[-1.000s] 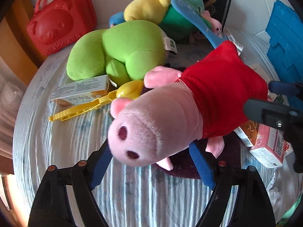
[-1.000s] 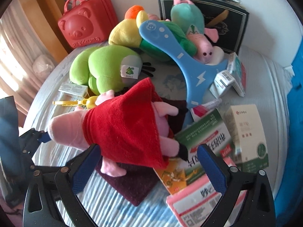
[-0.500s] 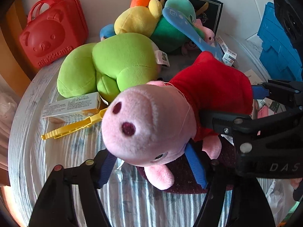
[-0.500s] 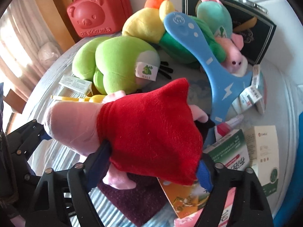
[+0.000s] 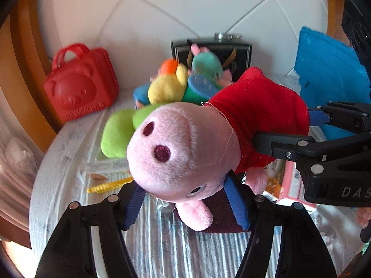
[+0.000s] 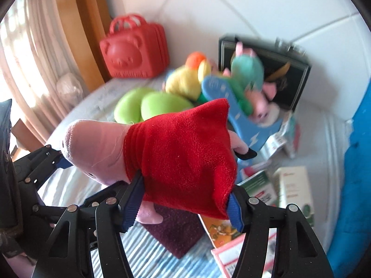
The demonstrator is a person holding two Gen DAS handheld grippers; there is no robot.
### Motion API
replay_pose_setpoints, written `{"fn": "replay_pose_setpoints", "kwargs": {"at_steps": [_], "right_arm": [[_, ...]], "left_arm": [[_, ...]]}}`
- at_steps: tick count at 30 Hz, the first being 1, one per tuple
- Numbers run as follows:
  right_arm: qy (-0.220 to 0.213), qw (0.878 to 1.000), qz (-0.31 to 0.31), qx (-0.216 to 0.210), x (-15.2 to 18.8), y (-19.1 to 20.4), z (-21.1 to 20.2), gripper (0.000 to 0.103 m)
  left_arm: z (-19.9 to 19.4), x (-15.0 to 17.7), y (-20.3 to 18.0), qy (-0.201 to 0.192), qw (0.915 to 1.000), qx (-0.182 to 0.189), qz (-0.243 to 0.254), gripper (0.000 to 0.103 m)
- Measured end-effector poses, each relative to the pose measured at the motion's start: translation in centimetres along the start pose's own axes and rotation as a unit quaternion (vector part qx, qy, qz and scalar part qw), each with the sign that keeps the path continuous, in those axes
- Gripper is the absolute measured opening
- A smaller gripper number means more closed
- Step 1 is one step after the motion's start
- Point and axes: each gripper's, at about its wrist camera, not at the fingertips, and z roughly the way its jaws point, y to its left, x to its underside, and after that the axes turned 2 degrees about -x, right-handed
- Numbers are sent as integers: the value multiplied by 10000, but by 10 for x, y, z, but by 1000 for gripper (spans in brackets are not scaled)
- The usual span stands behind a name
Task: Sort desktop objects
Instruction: 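Grasp the pink pig plush with the left gripper while the right gripper grasps its dress, then carry the pig plush with both grippers over the blue crate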
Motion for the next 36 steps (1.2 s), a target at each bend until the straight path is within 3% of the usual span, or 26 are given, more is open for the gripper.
{"fn": "replay_pose_setpoints", "kwargs": {"at_steps": [9,16,20,26,32,36], "right_arm": [[-948,9933,53,655,-1,-4,-117,62],[-1556,9769,276,1441,9,-40,-216,62],[-1863,9621,457,1939,23,-75,-280,62],[-1963,9412,862,2612,65,-140,-358,63],[-1765,9262,1503,2972,116,-205,-402,63],[-1598,9204,1866,3041,139,-236,-412,63]], "left_arm": [[-86,-38,-46,-1028,9932,368,405,65],[-144,-83,-118,-1743,9769,912,841,65],[-177,-110,-186,-1999,9642,1370,1081,65],[-209,-130,-291,-1948,9489,1957,1525,65],[-226,-127,-398,-1328,9427,2354,1957,65],[-222,-125,-445,-963,9394,2457,2187,66]]}}
